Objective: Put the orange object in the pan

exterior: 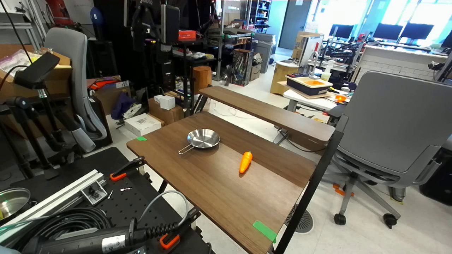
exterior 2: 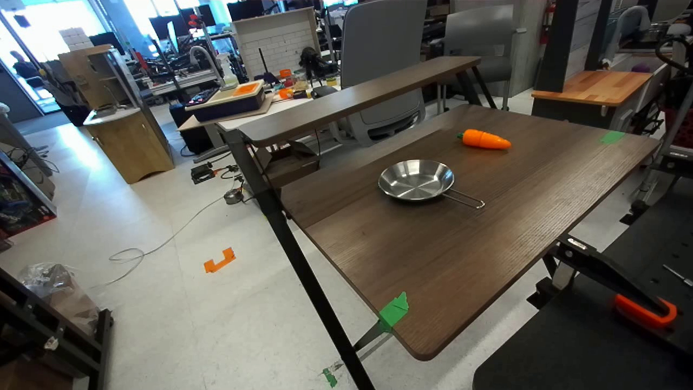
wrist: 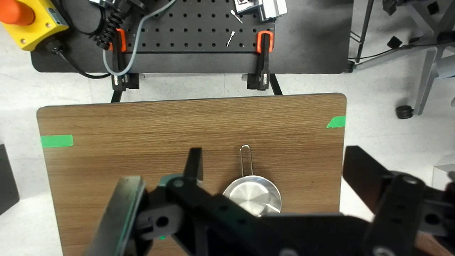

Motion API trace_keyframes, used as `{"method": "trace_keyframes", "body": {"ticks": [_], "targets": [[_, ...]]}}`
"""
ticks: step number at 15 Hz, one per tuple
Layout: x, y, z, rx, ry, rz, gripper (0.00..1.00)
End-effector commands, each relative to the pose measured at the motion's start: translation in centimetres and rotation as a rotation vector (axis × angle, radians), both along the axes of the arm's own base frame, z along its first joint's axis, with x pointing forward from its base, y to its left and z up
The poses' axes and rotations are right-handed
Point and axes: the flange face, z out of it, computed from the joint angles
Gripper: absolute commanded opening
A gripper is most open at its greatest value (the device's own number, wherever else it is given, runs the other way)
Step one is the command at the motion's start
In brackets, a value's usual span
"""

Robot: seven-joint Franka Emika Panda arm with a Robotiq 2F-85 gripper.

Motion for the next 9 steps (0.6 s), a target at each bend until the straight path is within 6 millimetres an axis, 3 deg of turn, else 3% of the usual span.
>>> {"method": "trace_keyframes", "body": {"ticks": [1,9], "targets": [[0.4,-0.5,-0.5,-0.033,0.021,-0.017,1.00],[1.0,-1.0,-2.1,-0.054,0.055,-0.032,1.00]]}}
